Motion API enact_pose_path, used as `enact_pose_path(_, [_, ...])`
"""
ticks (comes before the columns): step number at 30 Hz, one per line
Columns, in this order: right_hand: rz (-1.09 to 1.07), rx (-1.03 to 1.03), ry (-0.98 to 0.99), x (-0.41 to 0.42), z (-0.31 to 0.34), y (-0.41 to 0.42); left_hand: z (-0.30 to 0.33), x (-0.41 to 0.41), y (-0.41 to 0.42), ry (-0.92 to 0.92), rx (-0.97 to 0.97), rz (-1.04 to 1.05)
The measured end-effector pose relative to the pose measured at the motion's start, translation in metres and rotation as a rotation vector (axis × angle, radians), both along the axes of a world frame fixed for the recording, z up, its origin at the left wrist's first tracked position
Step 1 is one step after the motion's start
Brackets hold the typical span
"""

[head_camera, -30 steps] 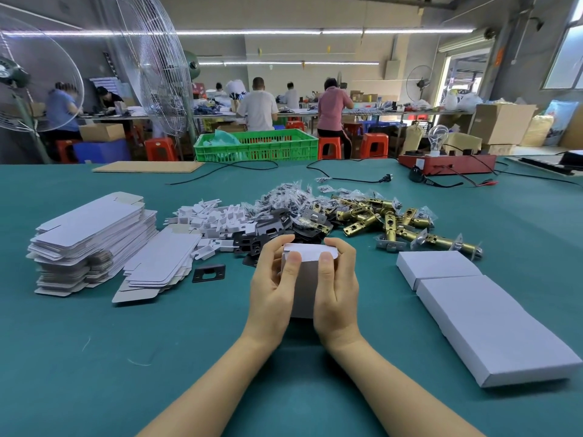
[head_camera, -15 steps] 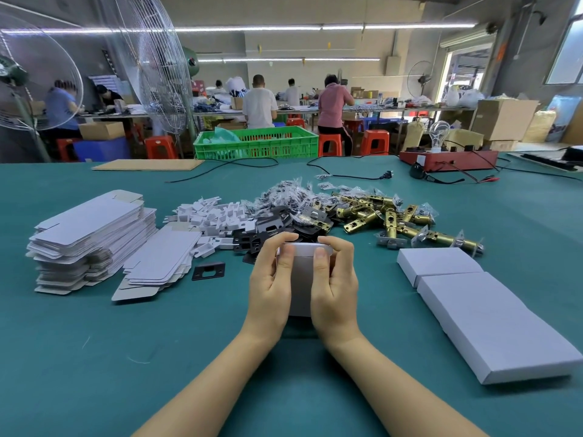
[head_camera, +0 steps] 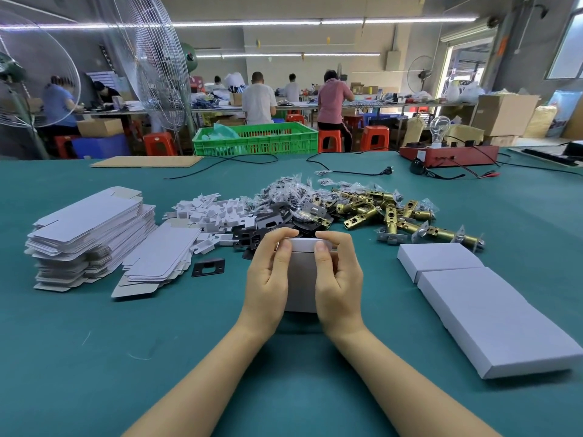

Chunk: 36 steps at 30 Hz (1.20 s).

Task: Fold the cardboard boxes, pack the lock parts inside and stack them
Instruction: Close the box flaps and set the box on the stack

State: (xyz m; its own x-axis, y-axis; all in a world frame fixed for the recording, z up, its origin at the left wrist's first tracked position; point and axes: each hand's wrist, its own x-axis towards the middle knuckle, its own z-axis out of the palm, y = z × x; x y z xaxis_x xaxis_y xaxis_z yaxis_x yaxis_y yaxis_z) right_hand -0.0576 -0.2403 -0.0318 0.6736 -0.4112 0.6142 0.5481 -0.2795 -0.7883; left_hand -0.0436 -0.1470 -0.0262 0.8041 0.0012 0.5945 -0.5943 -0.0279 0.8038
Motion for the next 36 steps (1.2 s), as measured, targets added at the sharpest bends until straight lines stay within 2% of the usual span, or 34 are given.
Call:
enact_pose_path(11, [0.123, 0.050, -0.043, -0.001, 0.000, -0.005, 0.000, 0.001, 0.001, 0.010, -0.012, -0.067])
enact_pose_path(22, [0.130, 0.107, -0.036, -0.001, 0.003, -0.003, -0.001, 0.005, 0.002, 0.030, -0.021, -0.024])
enact_pose_path(28, [0.083, 0.068, -0.074, 0.000, 0.001, -0.009, 0.000, 0.003, 0.003, 0.046, -0.008, -0.088])
enact_pose_path(33, [0.005, -0.057, -0.142, 0.002, -0.005, -0.009, -0.001, 0.004, 0.006, 0.078, -0.043, -0.144])
enact_pose_path(36, [0.000, -0.087, -0.166, 0.003, -0.007, -0.008, -0.003, 0.005, 0.007, 0.044, -0.001, -0.142])
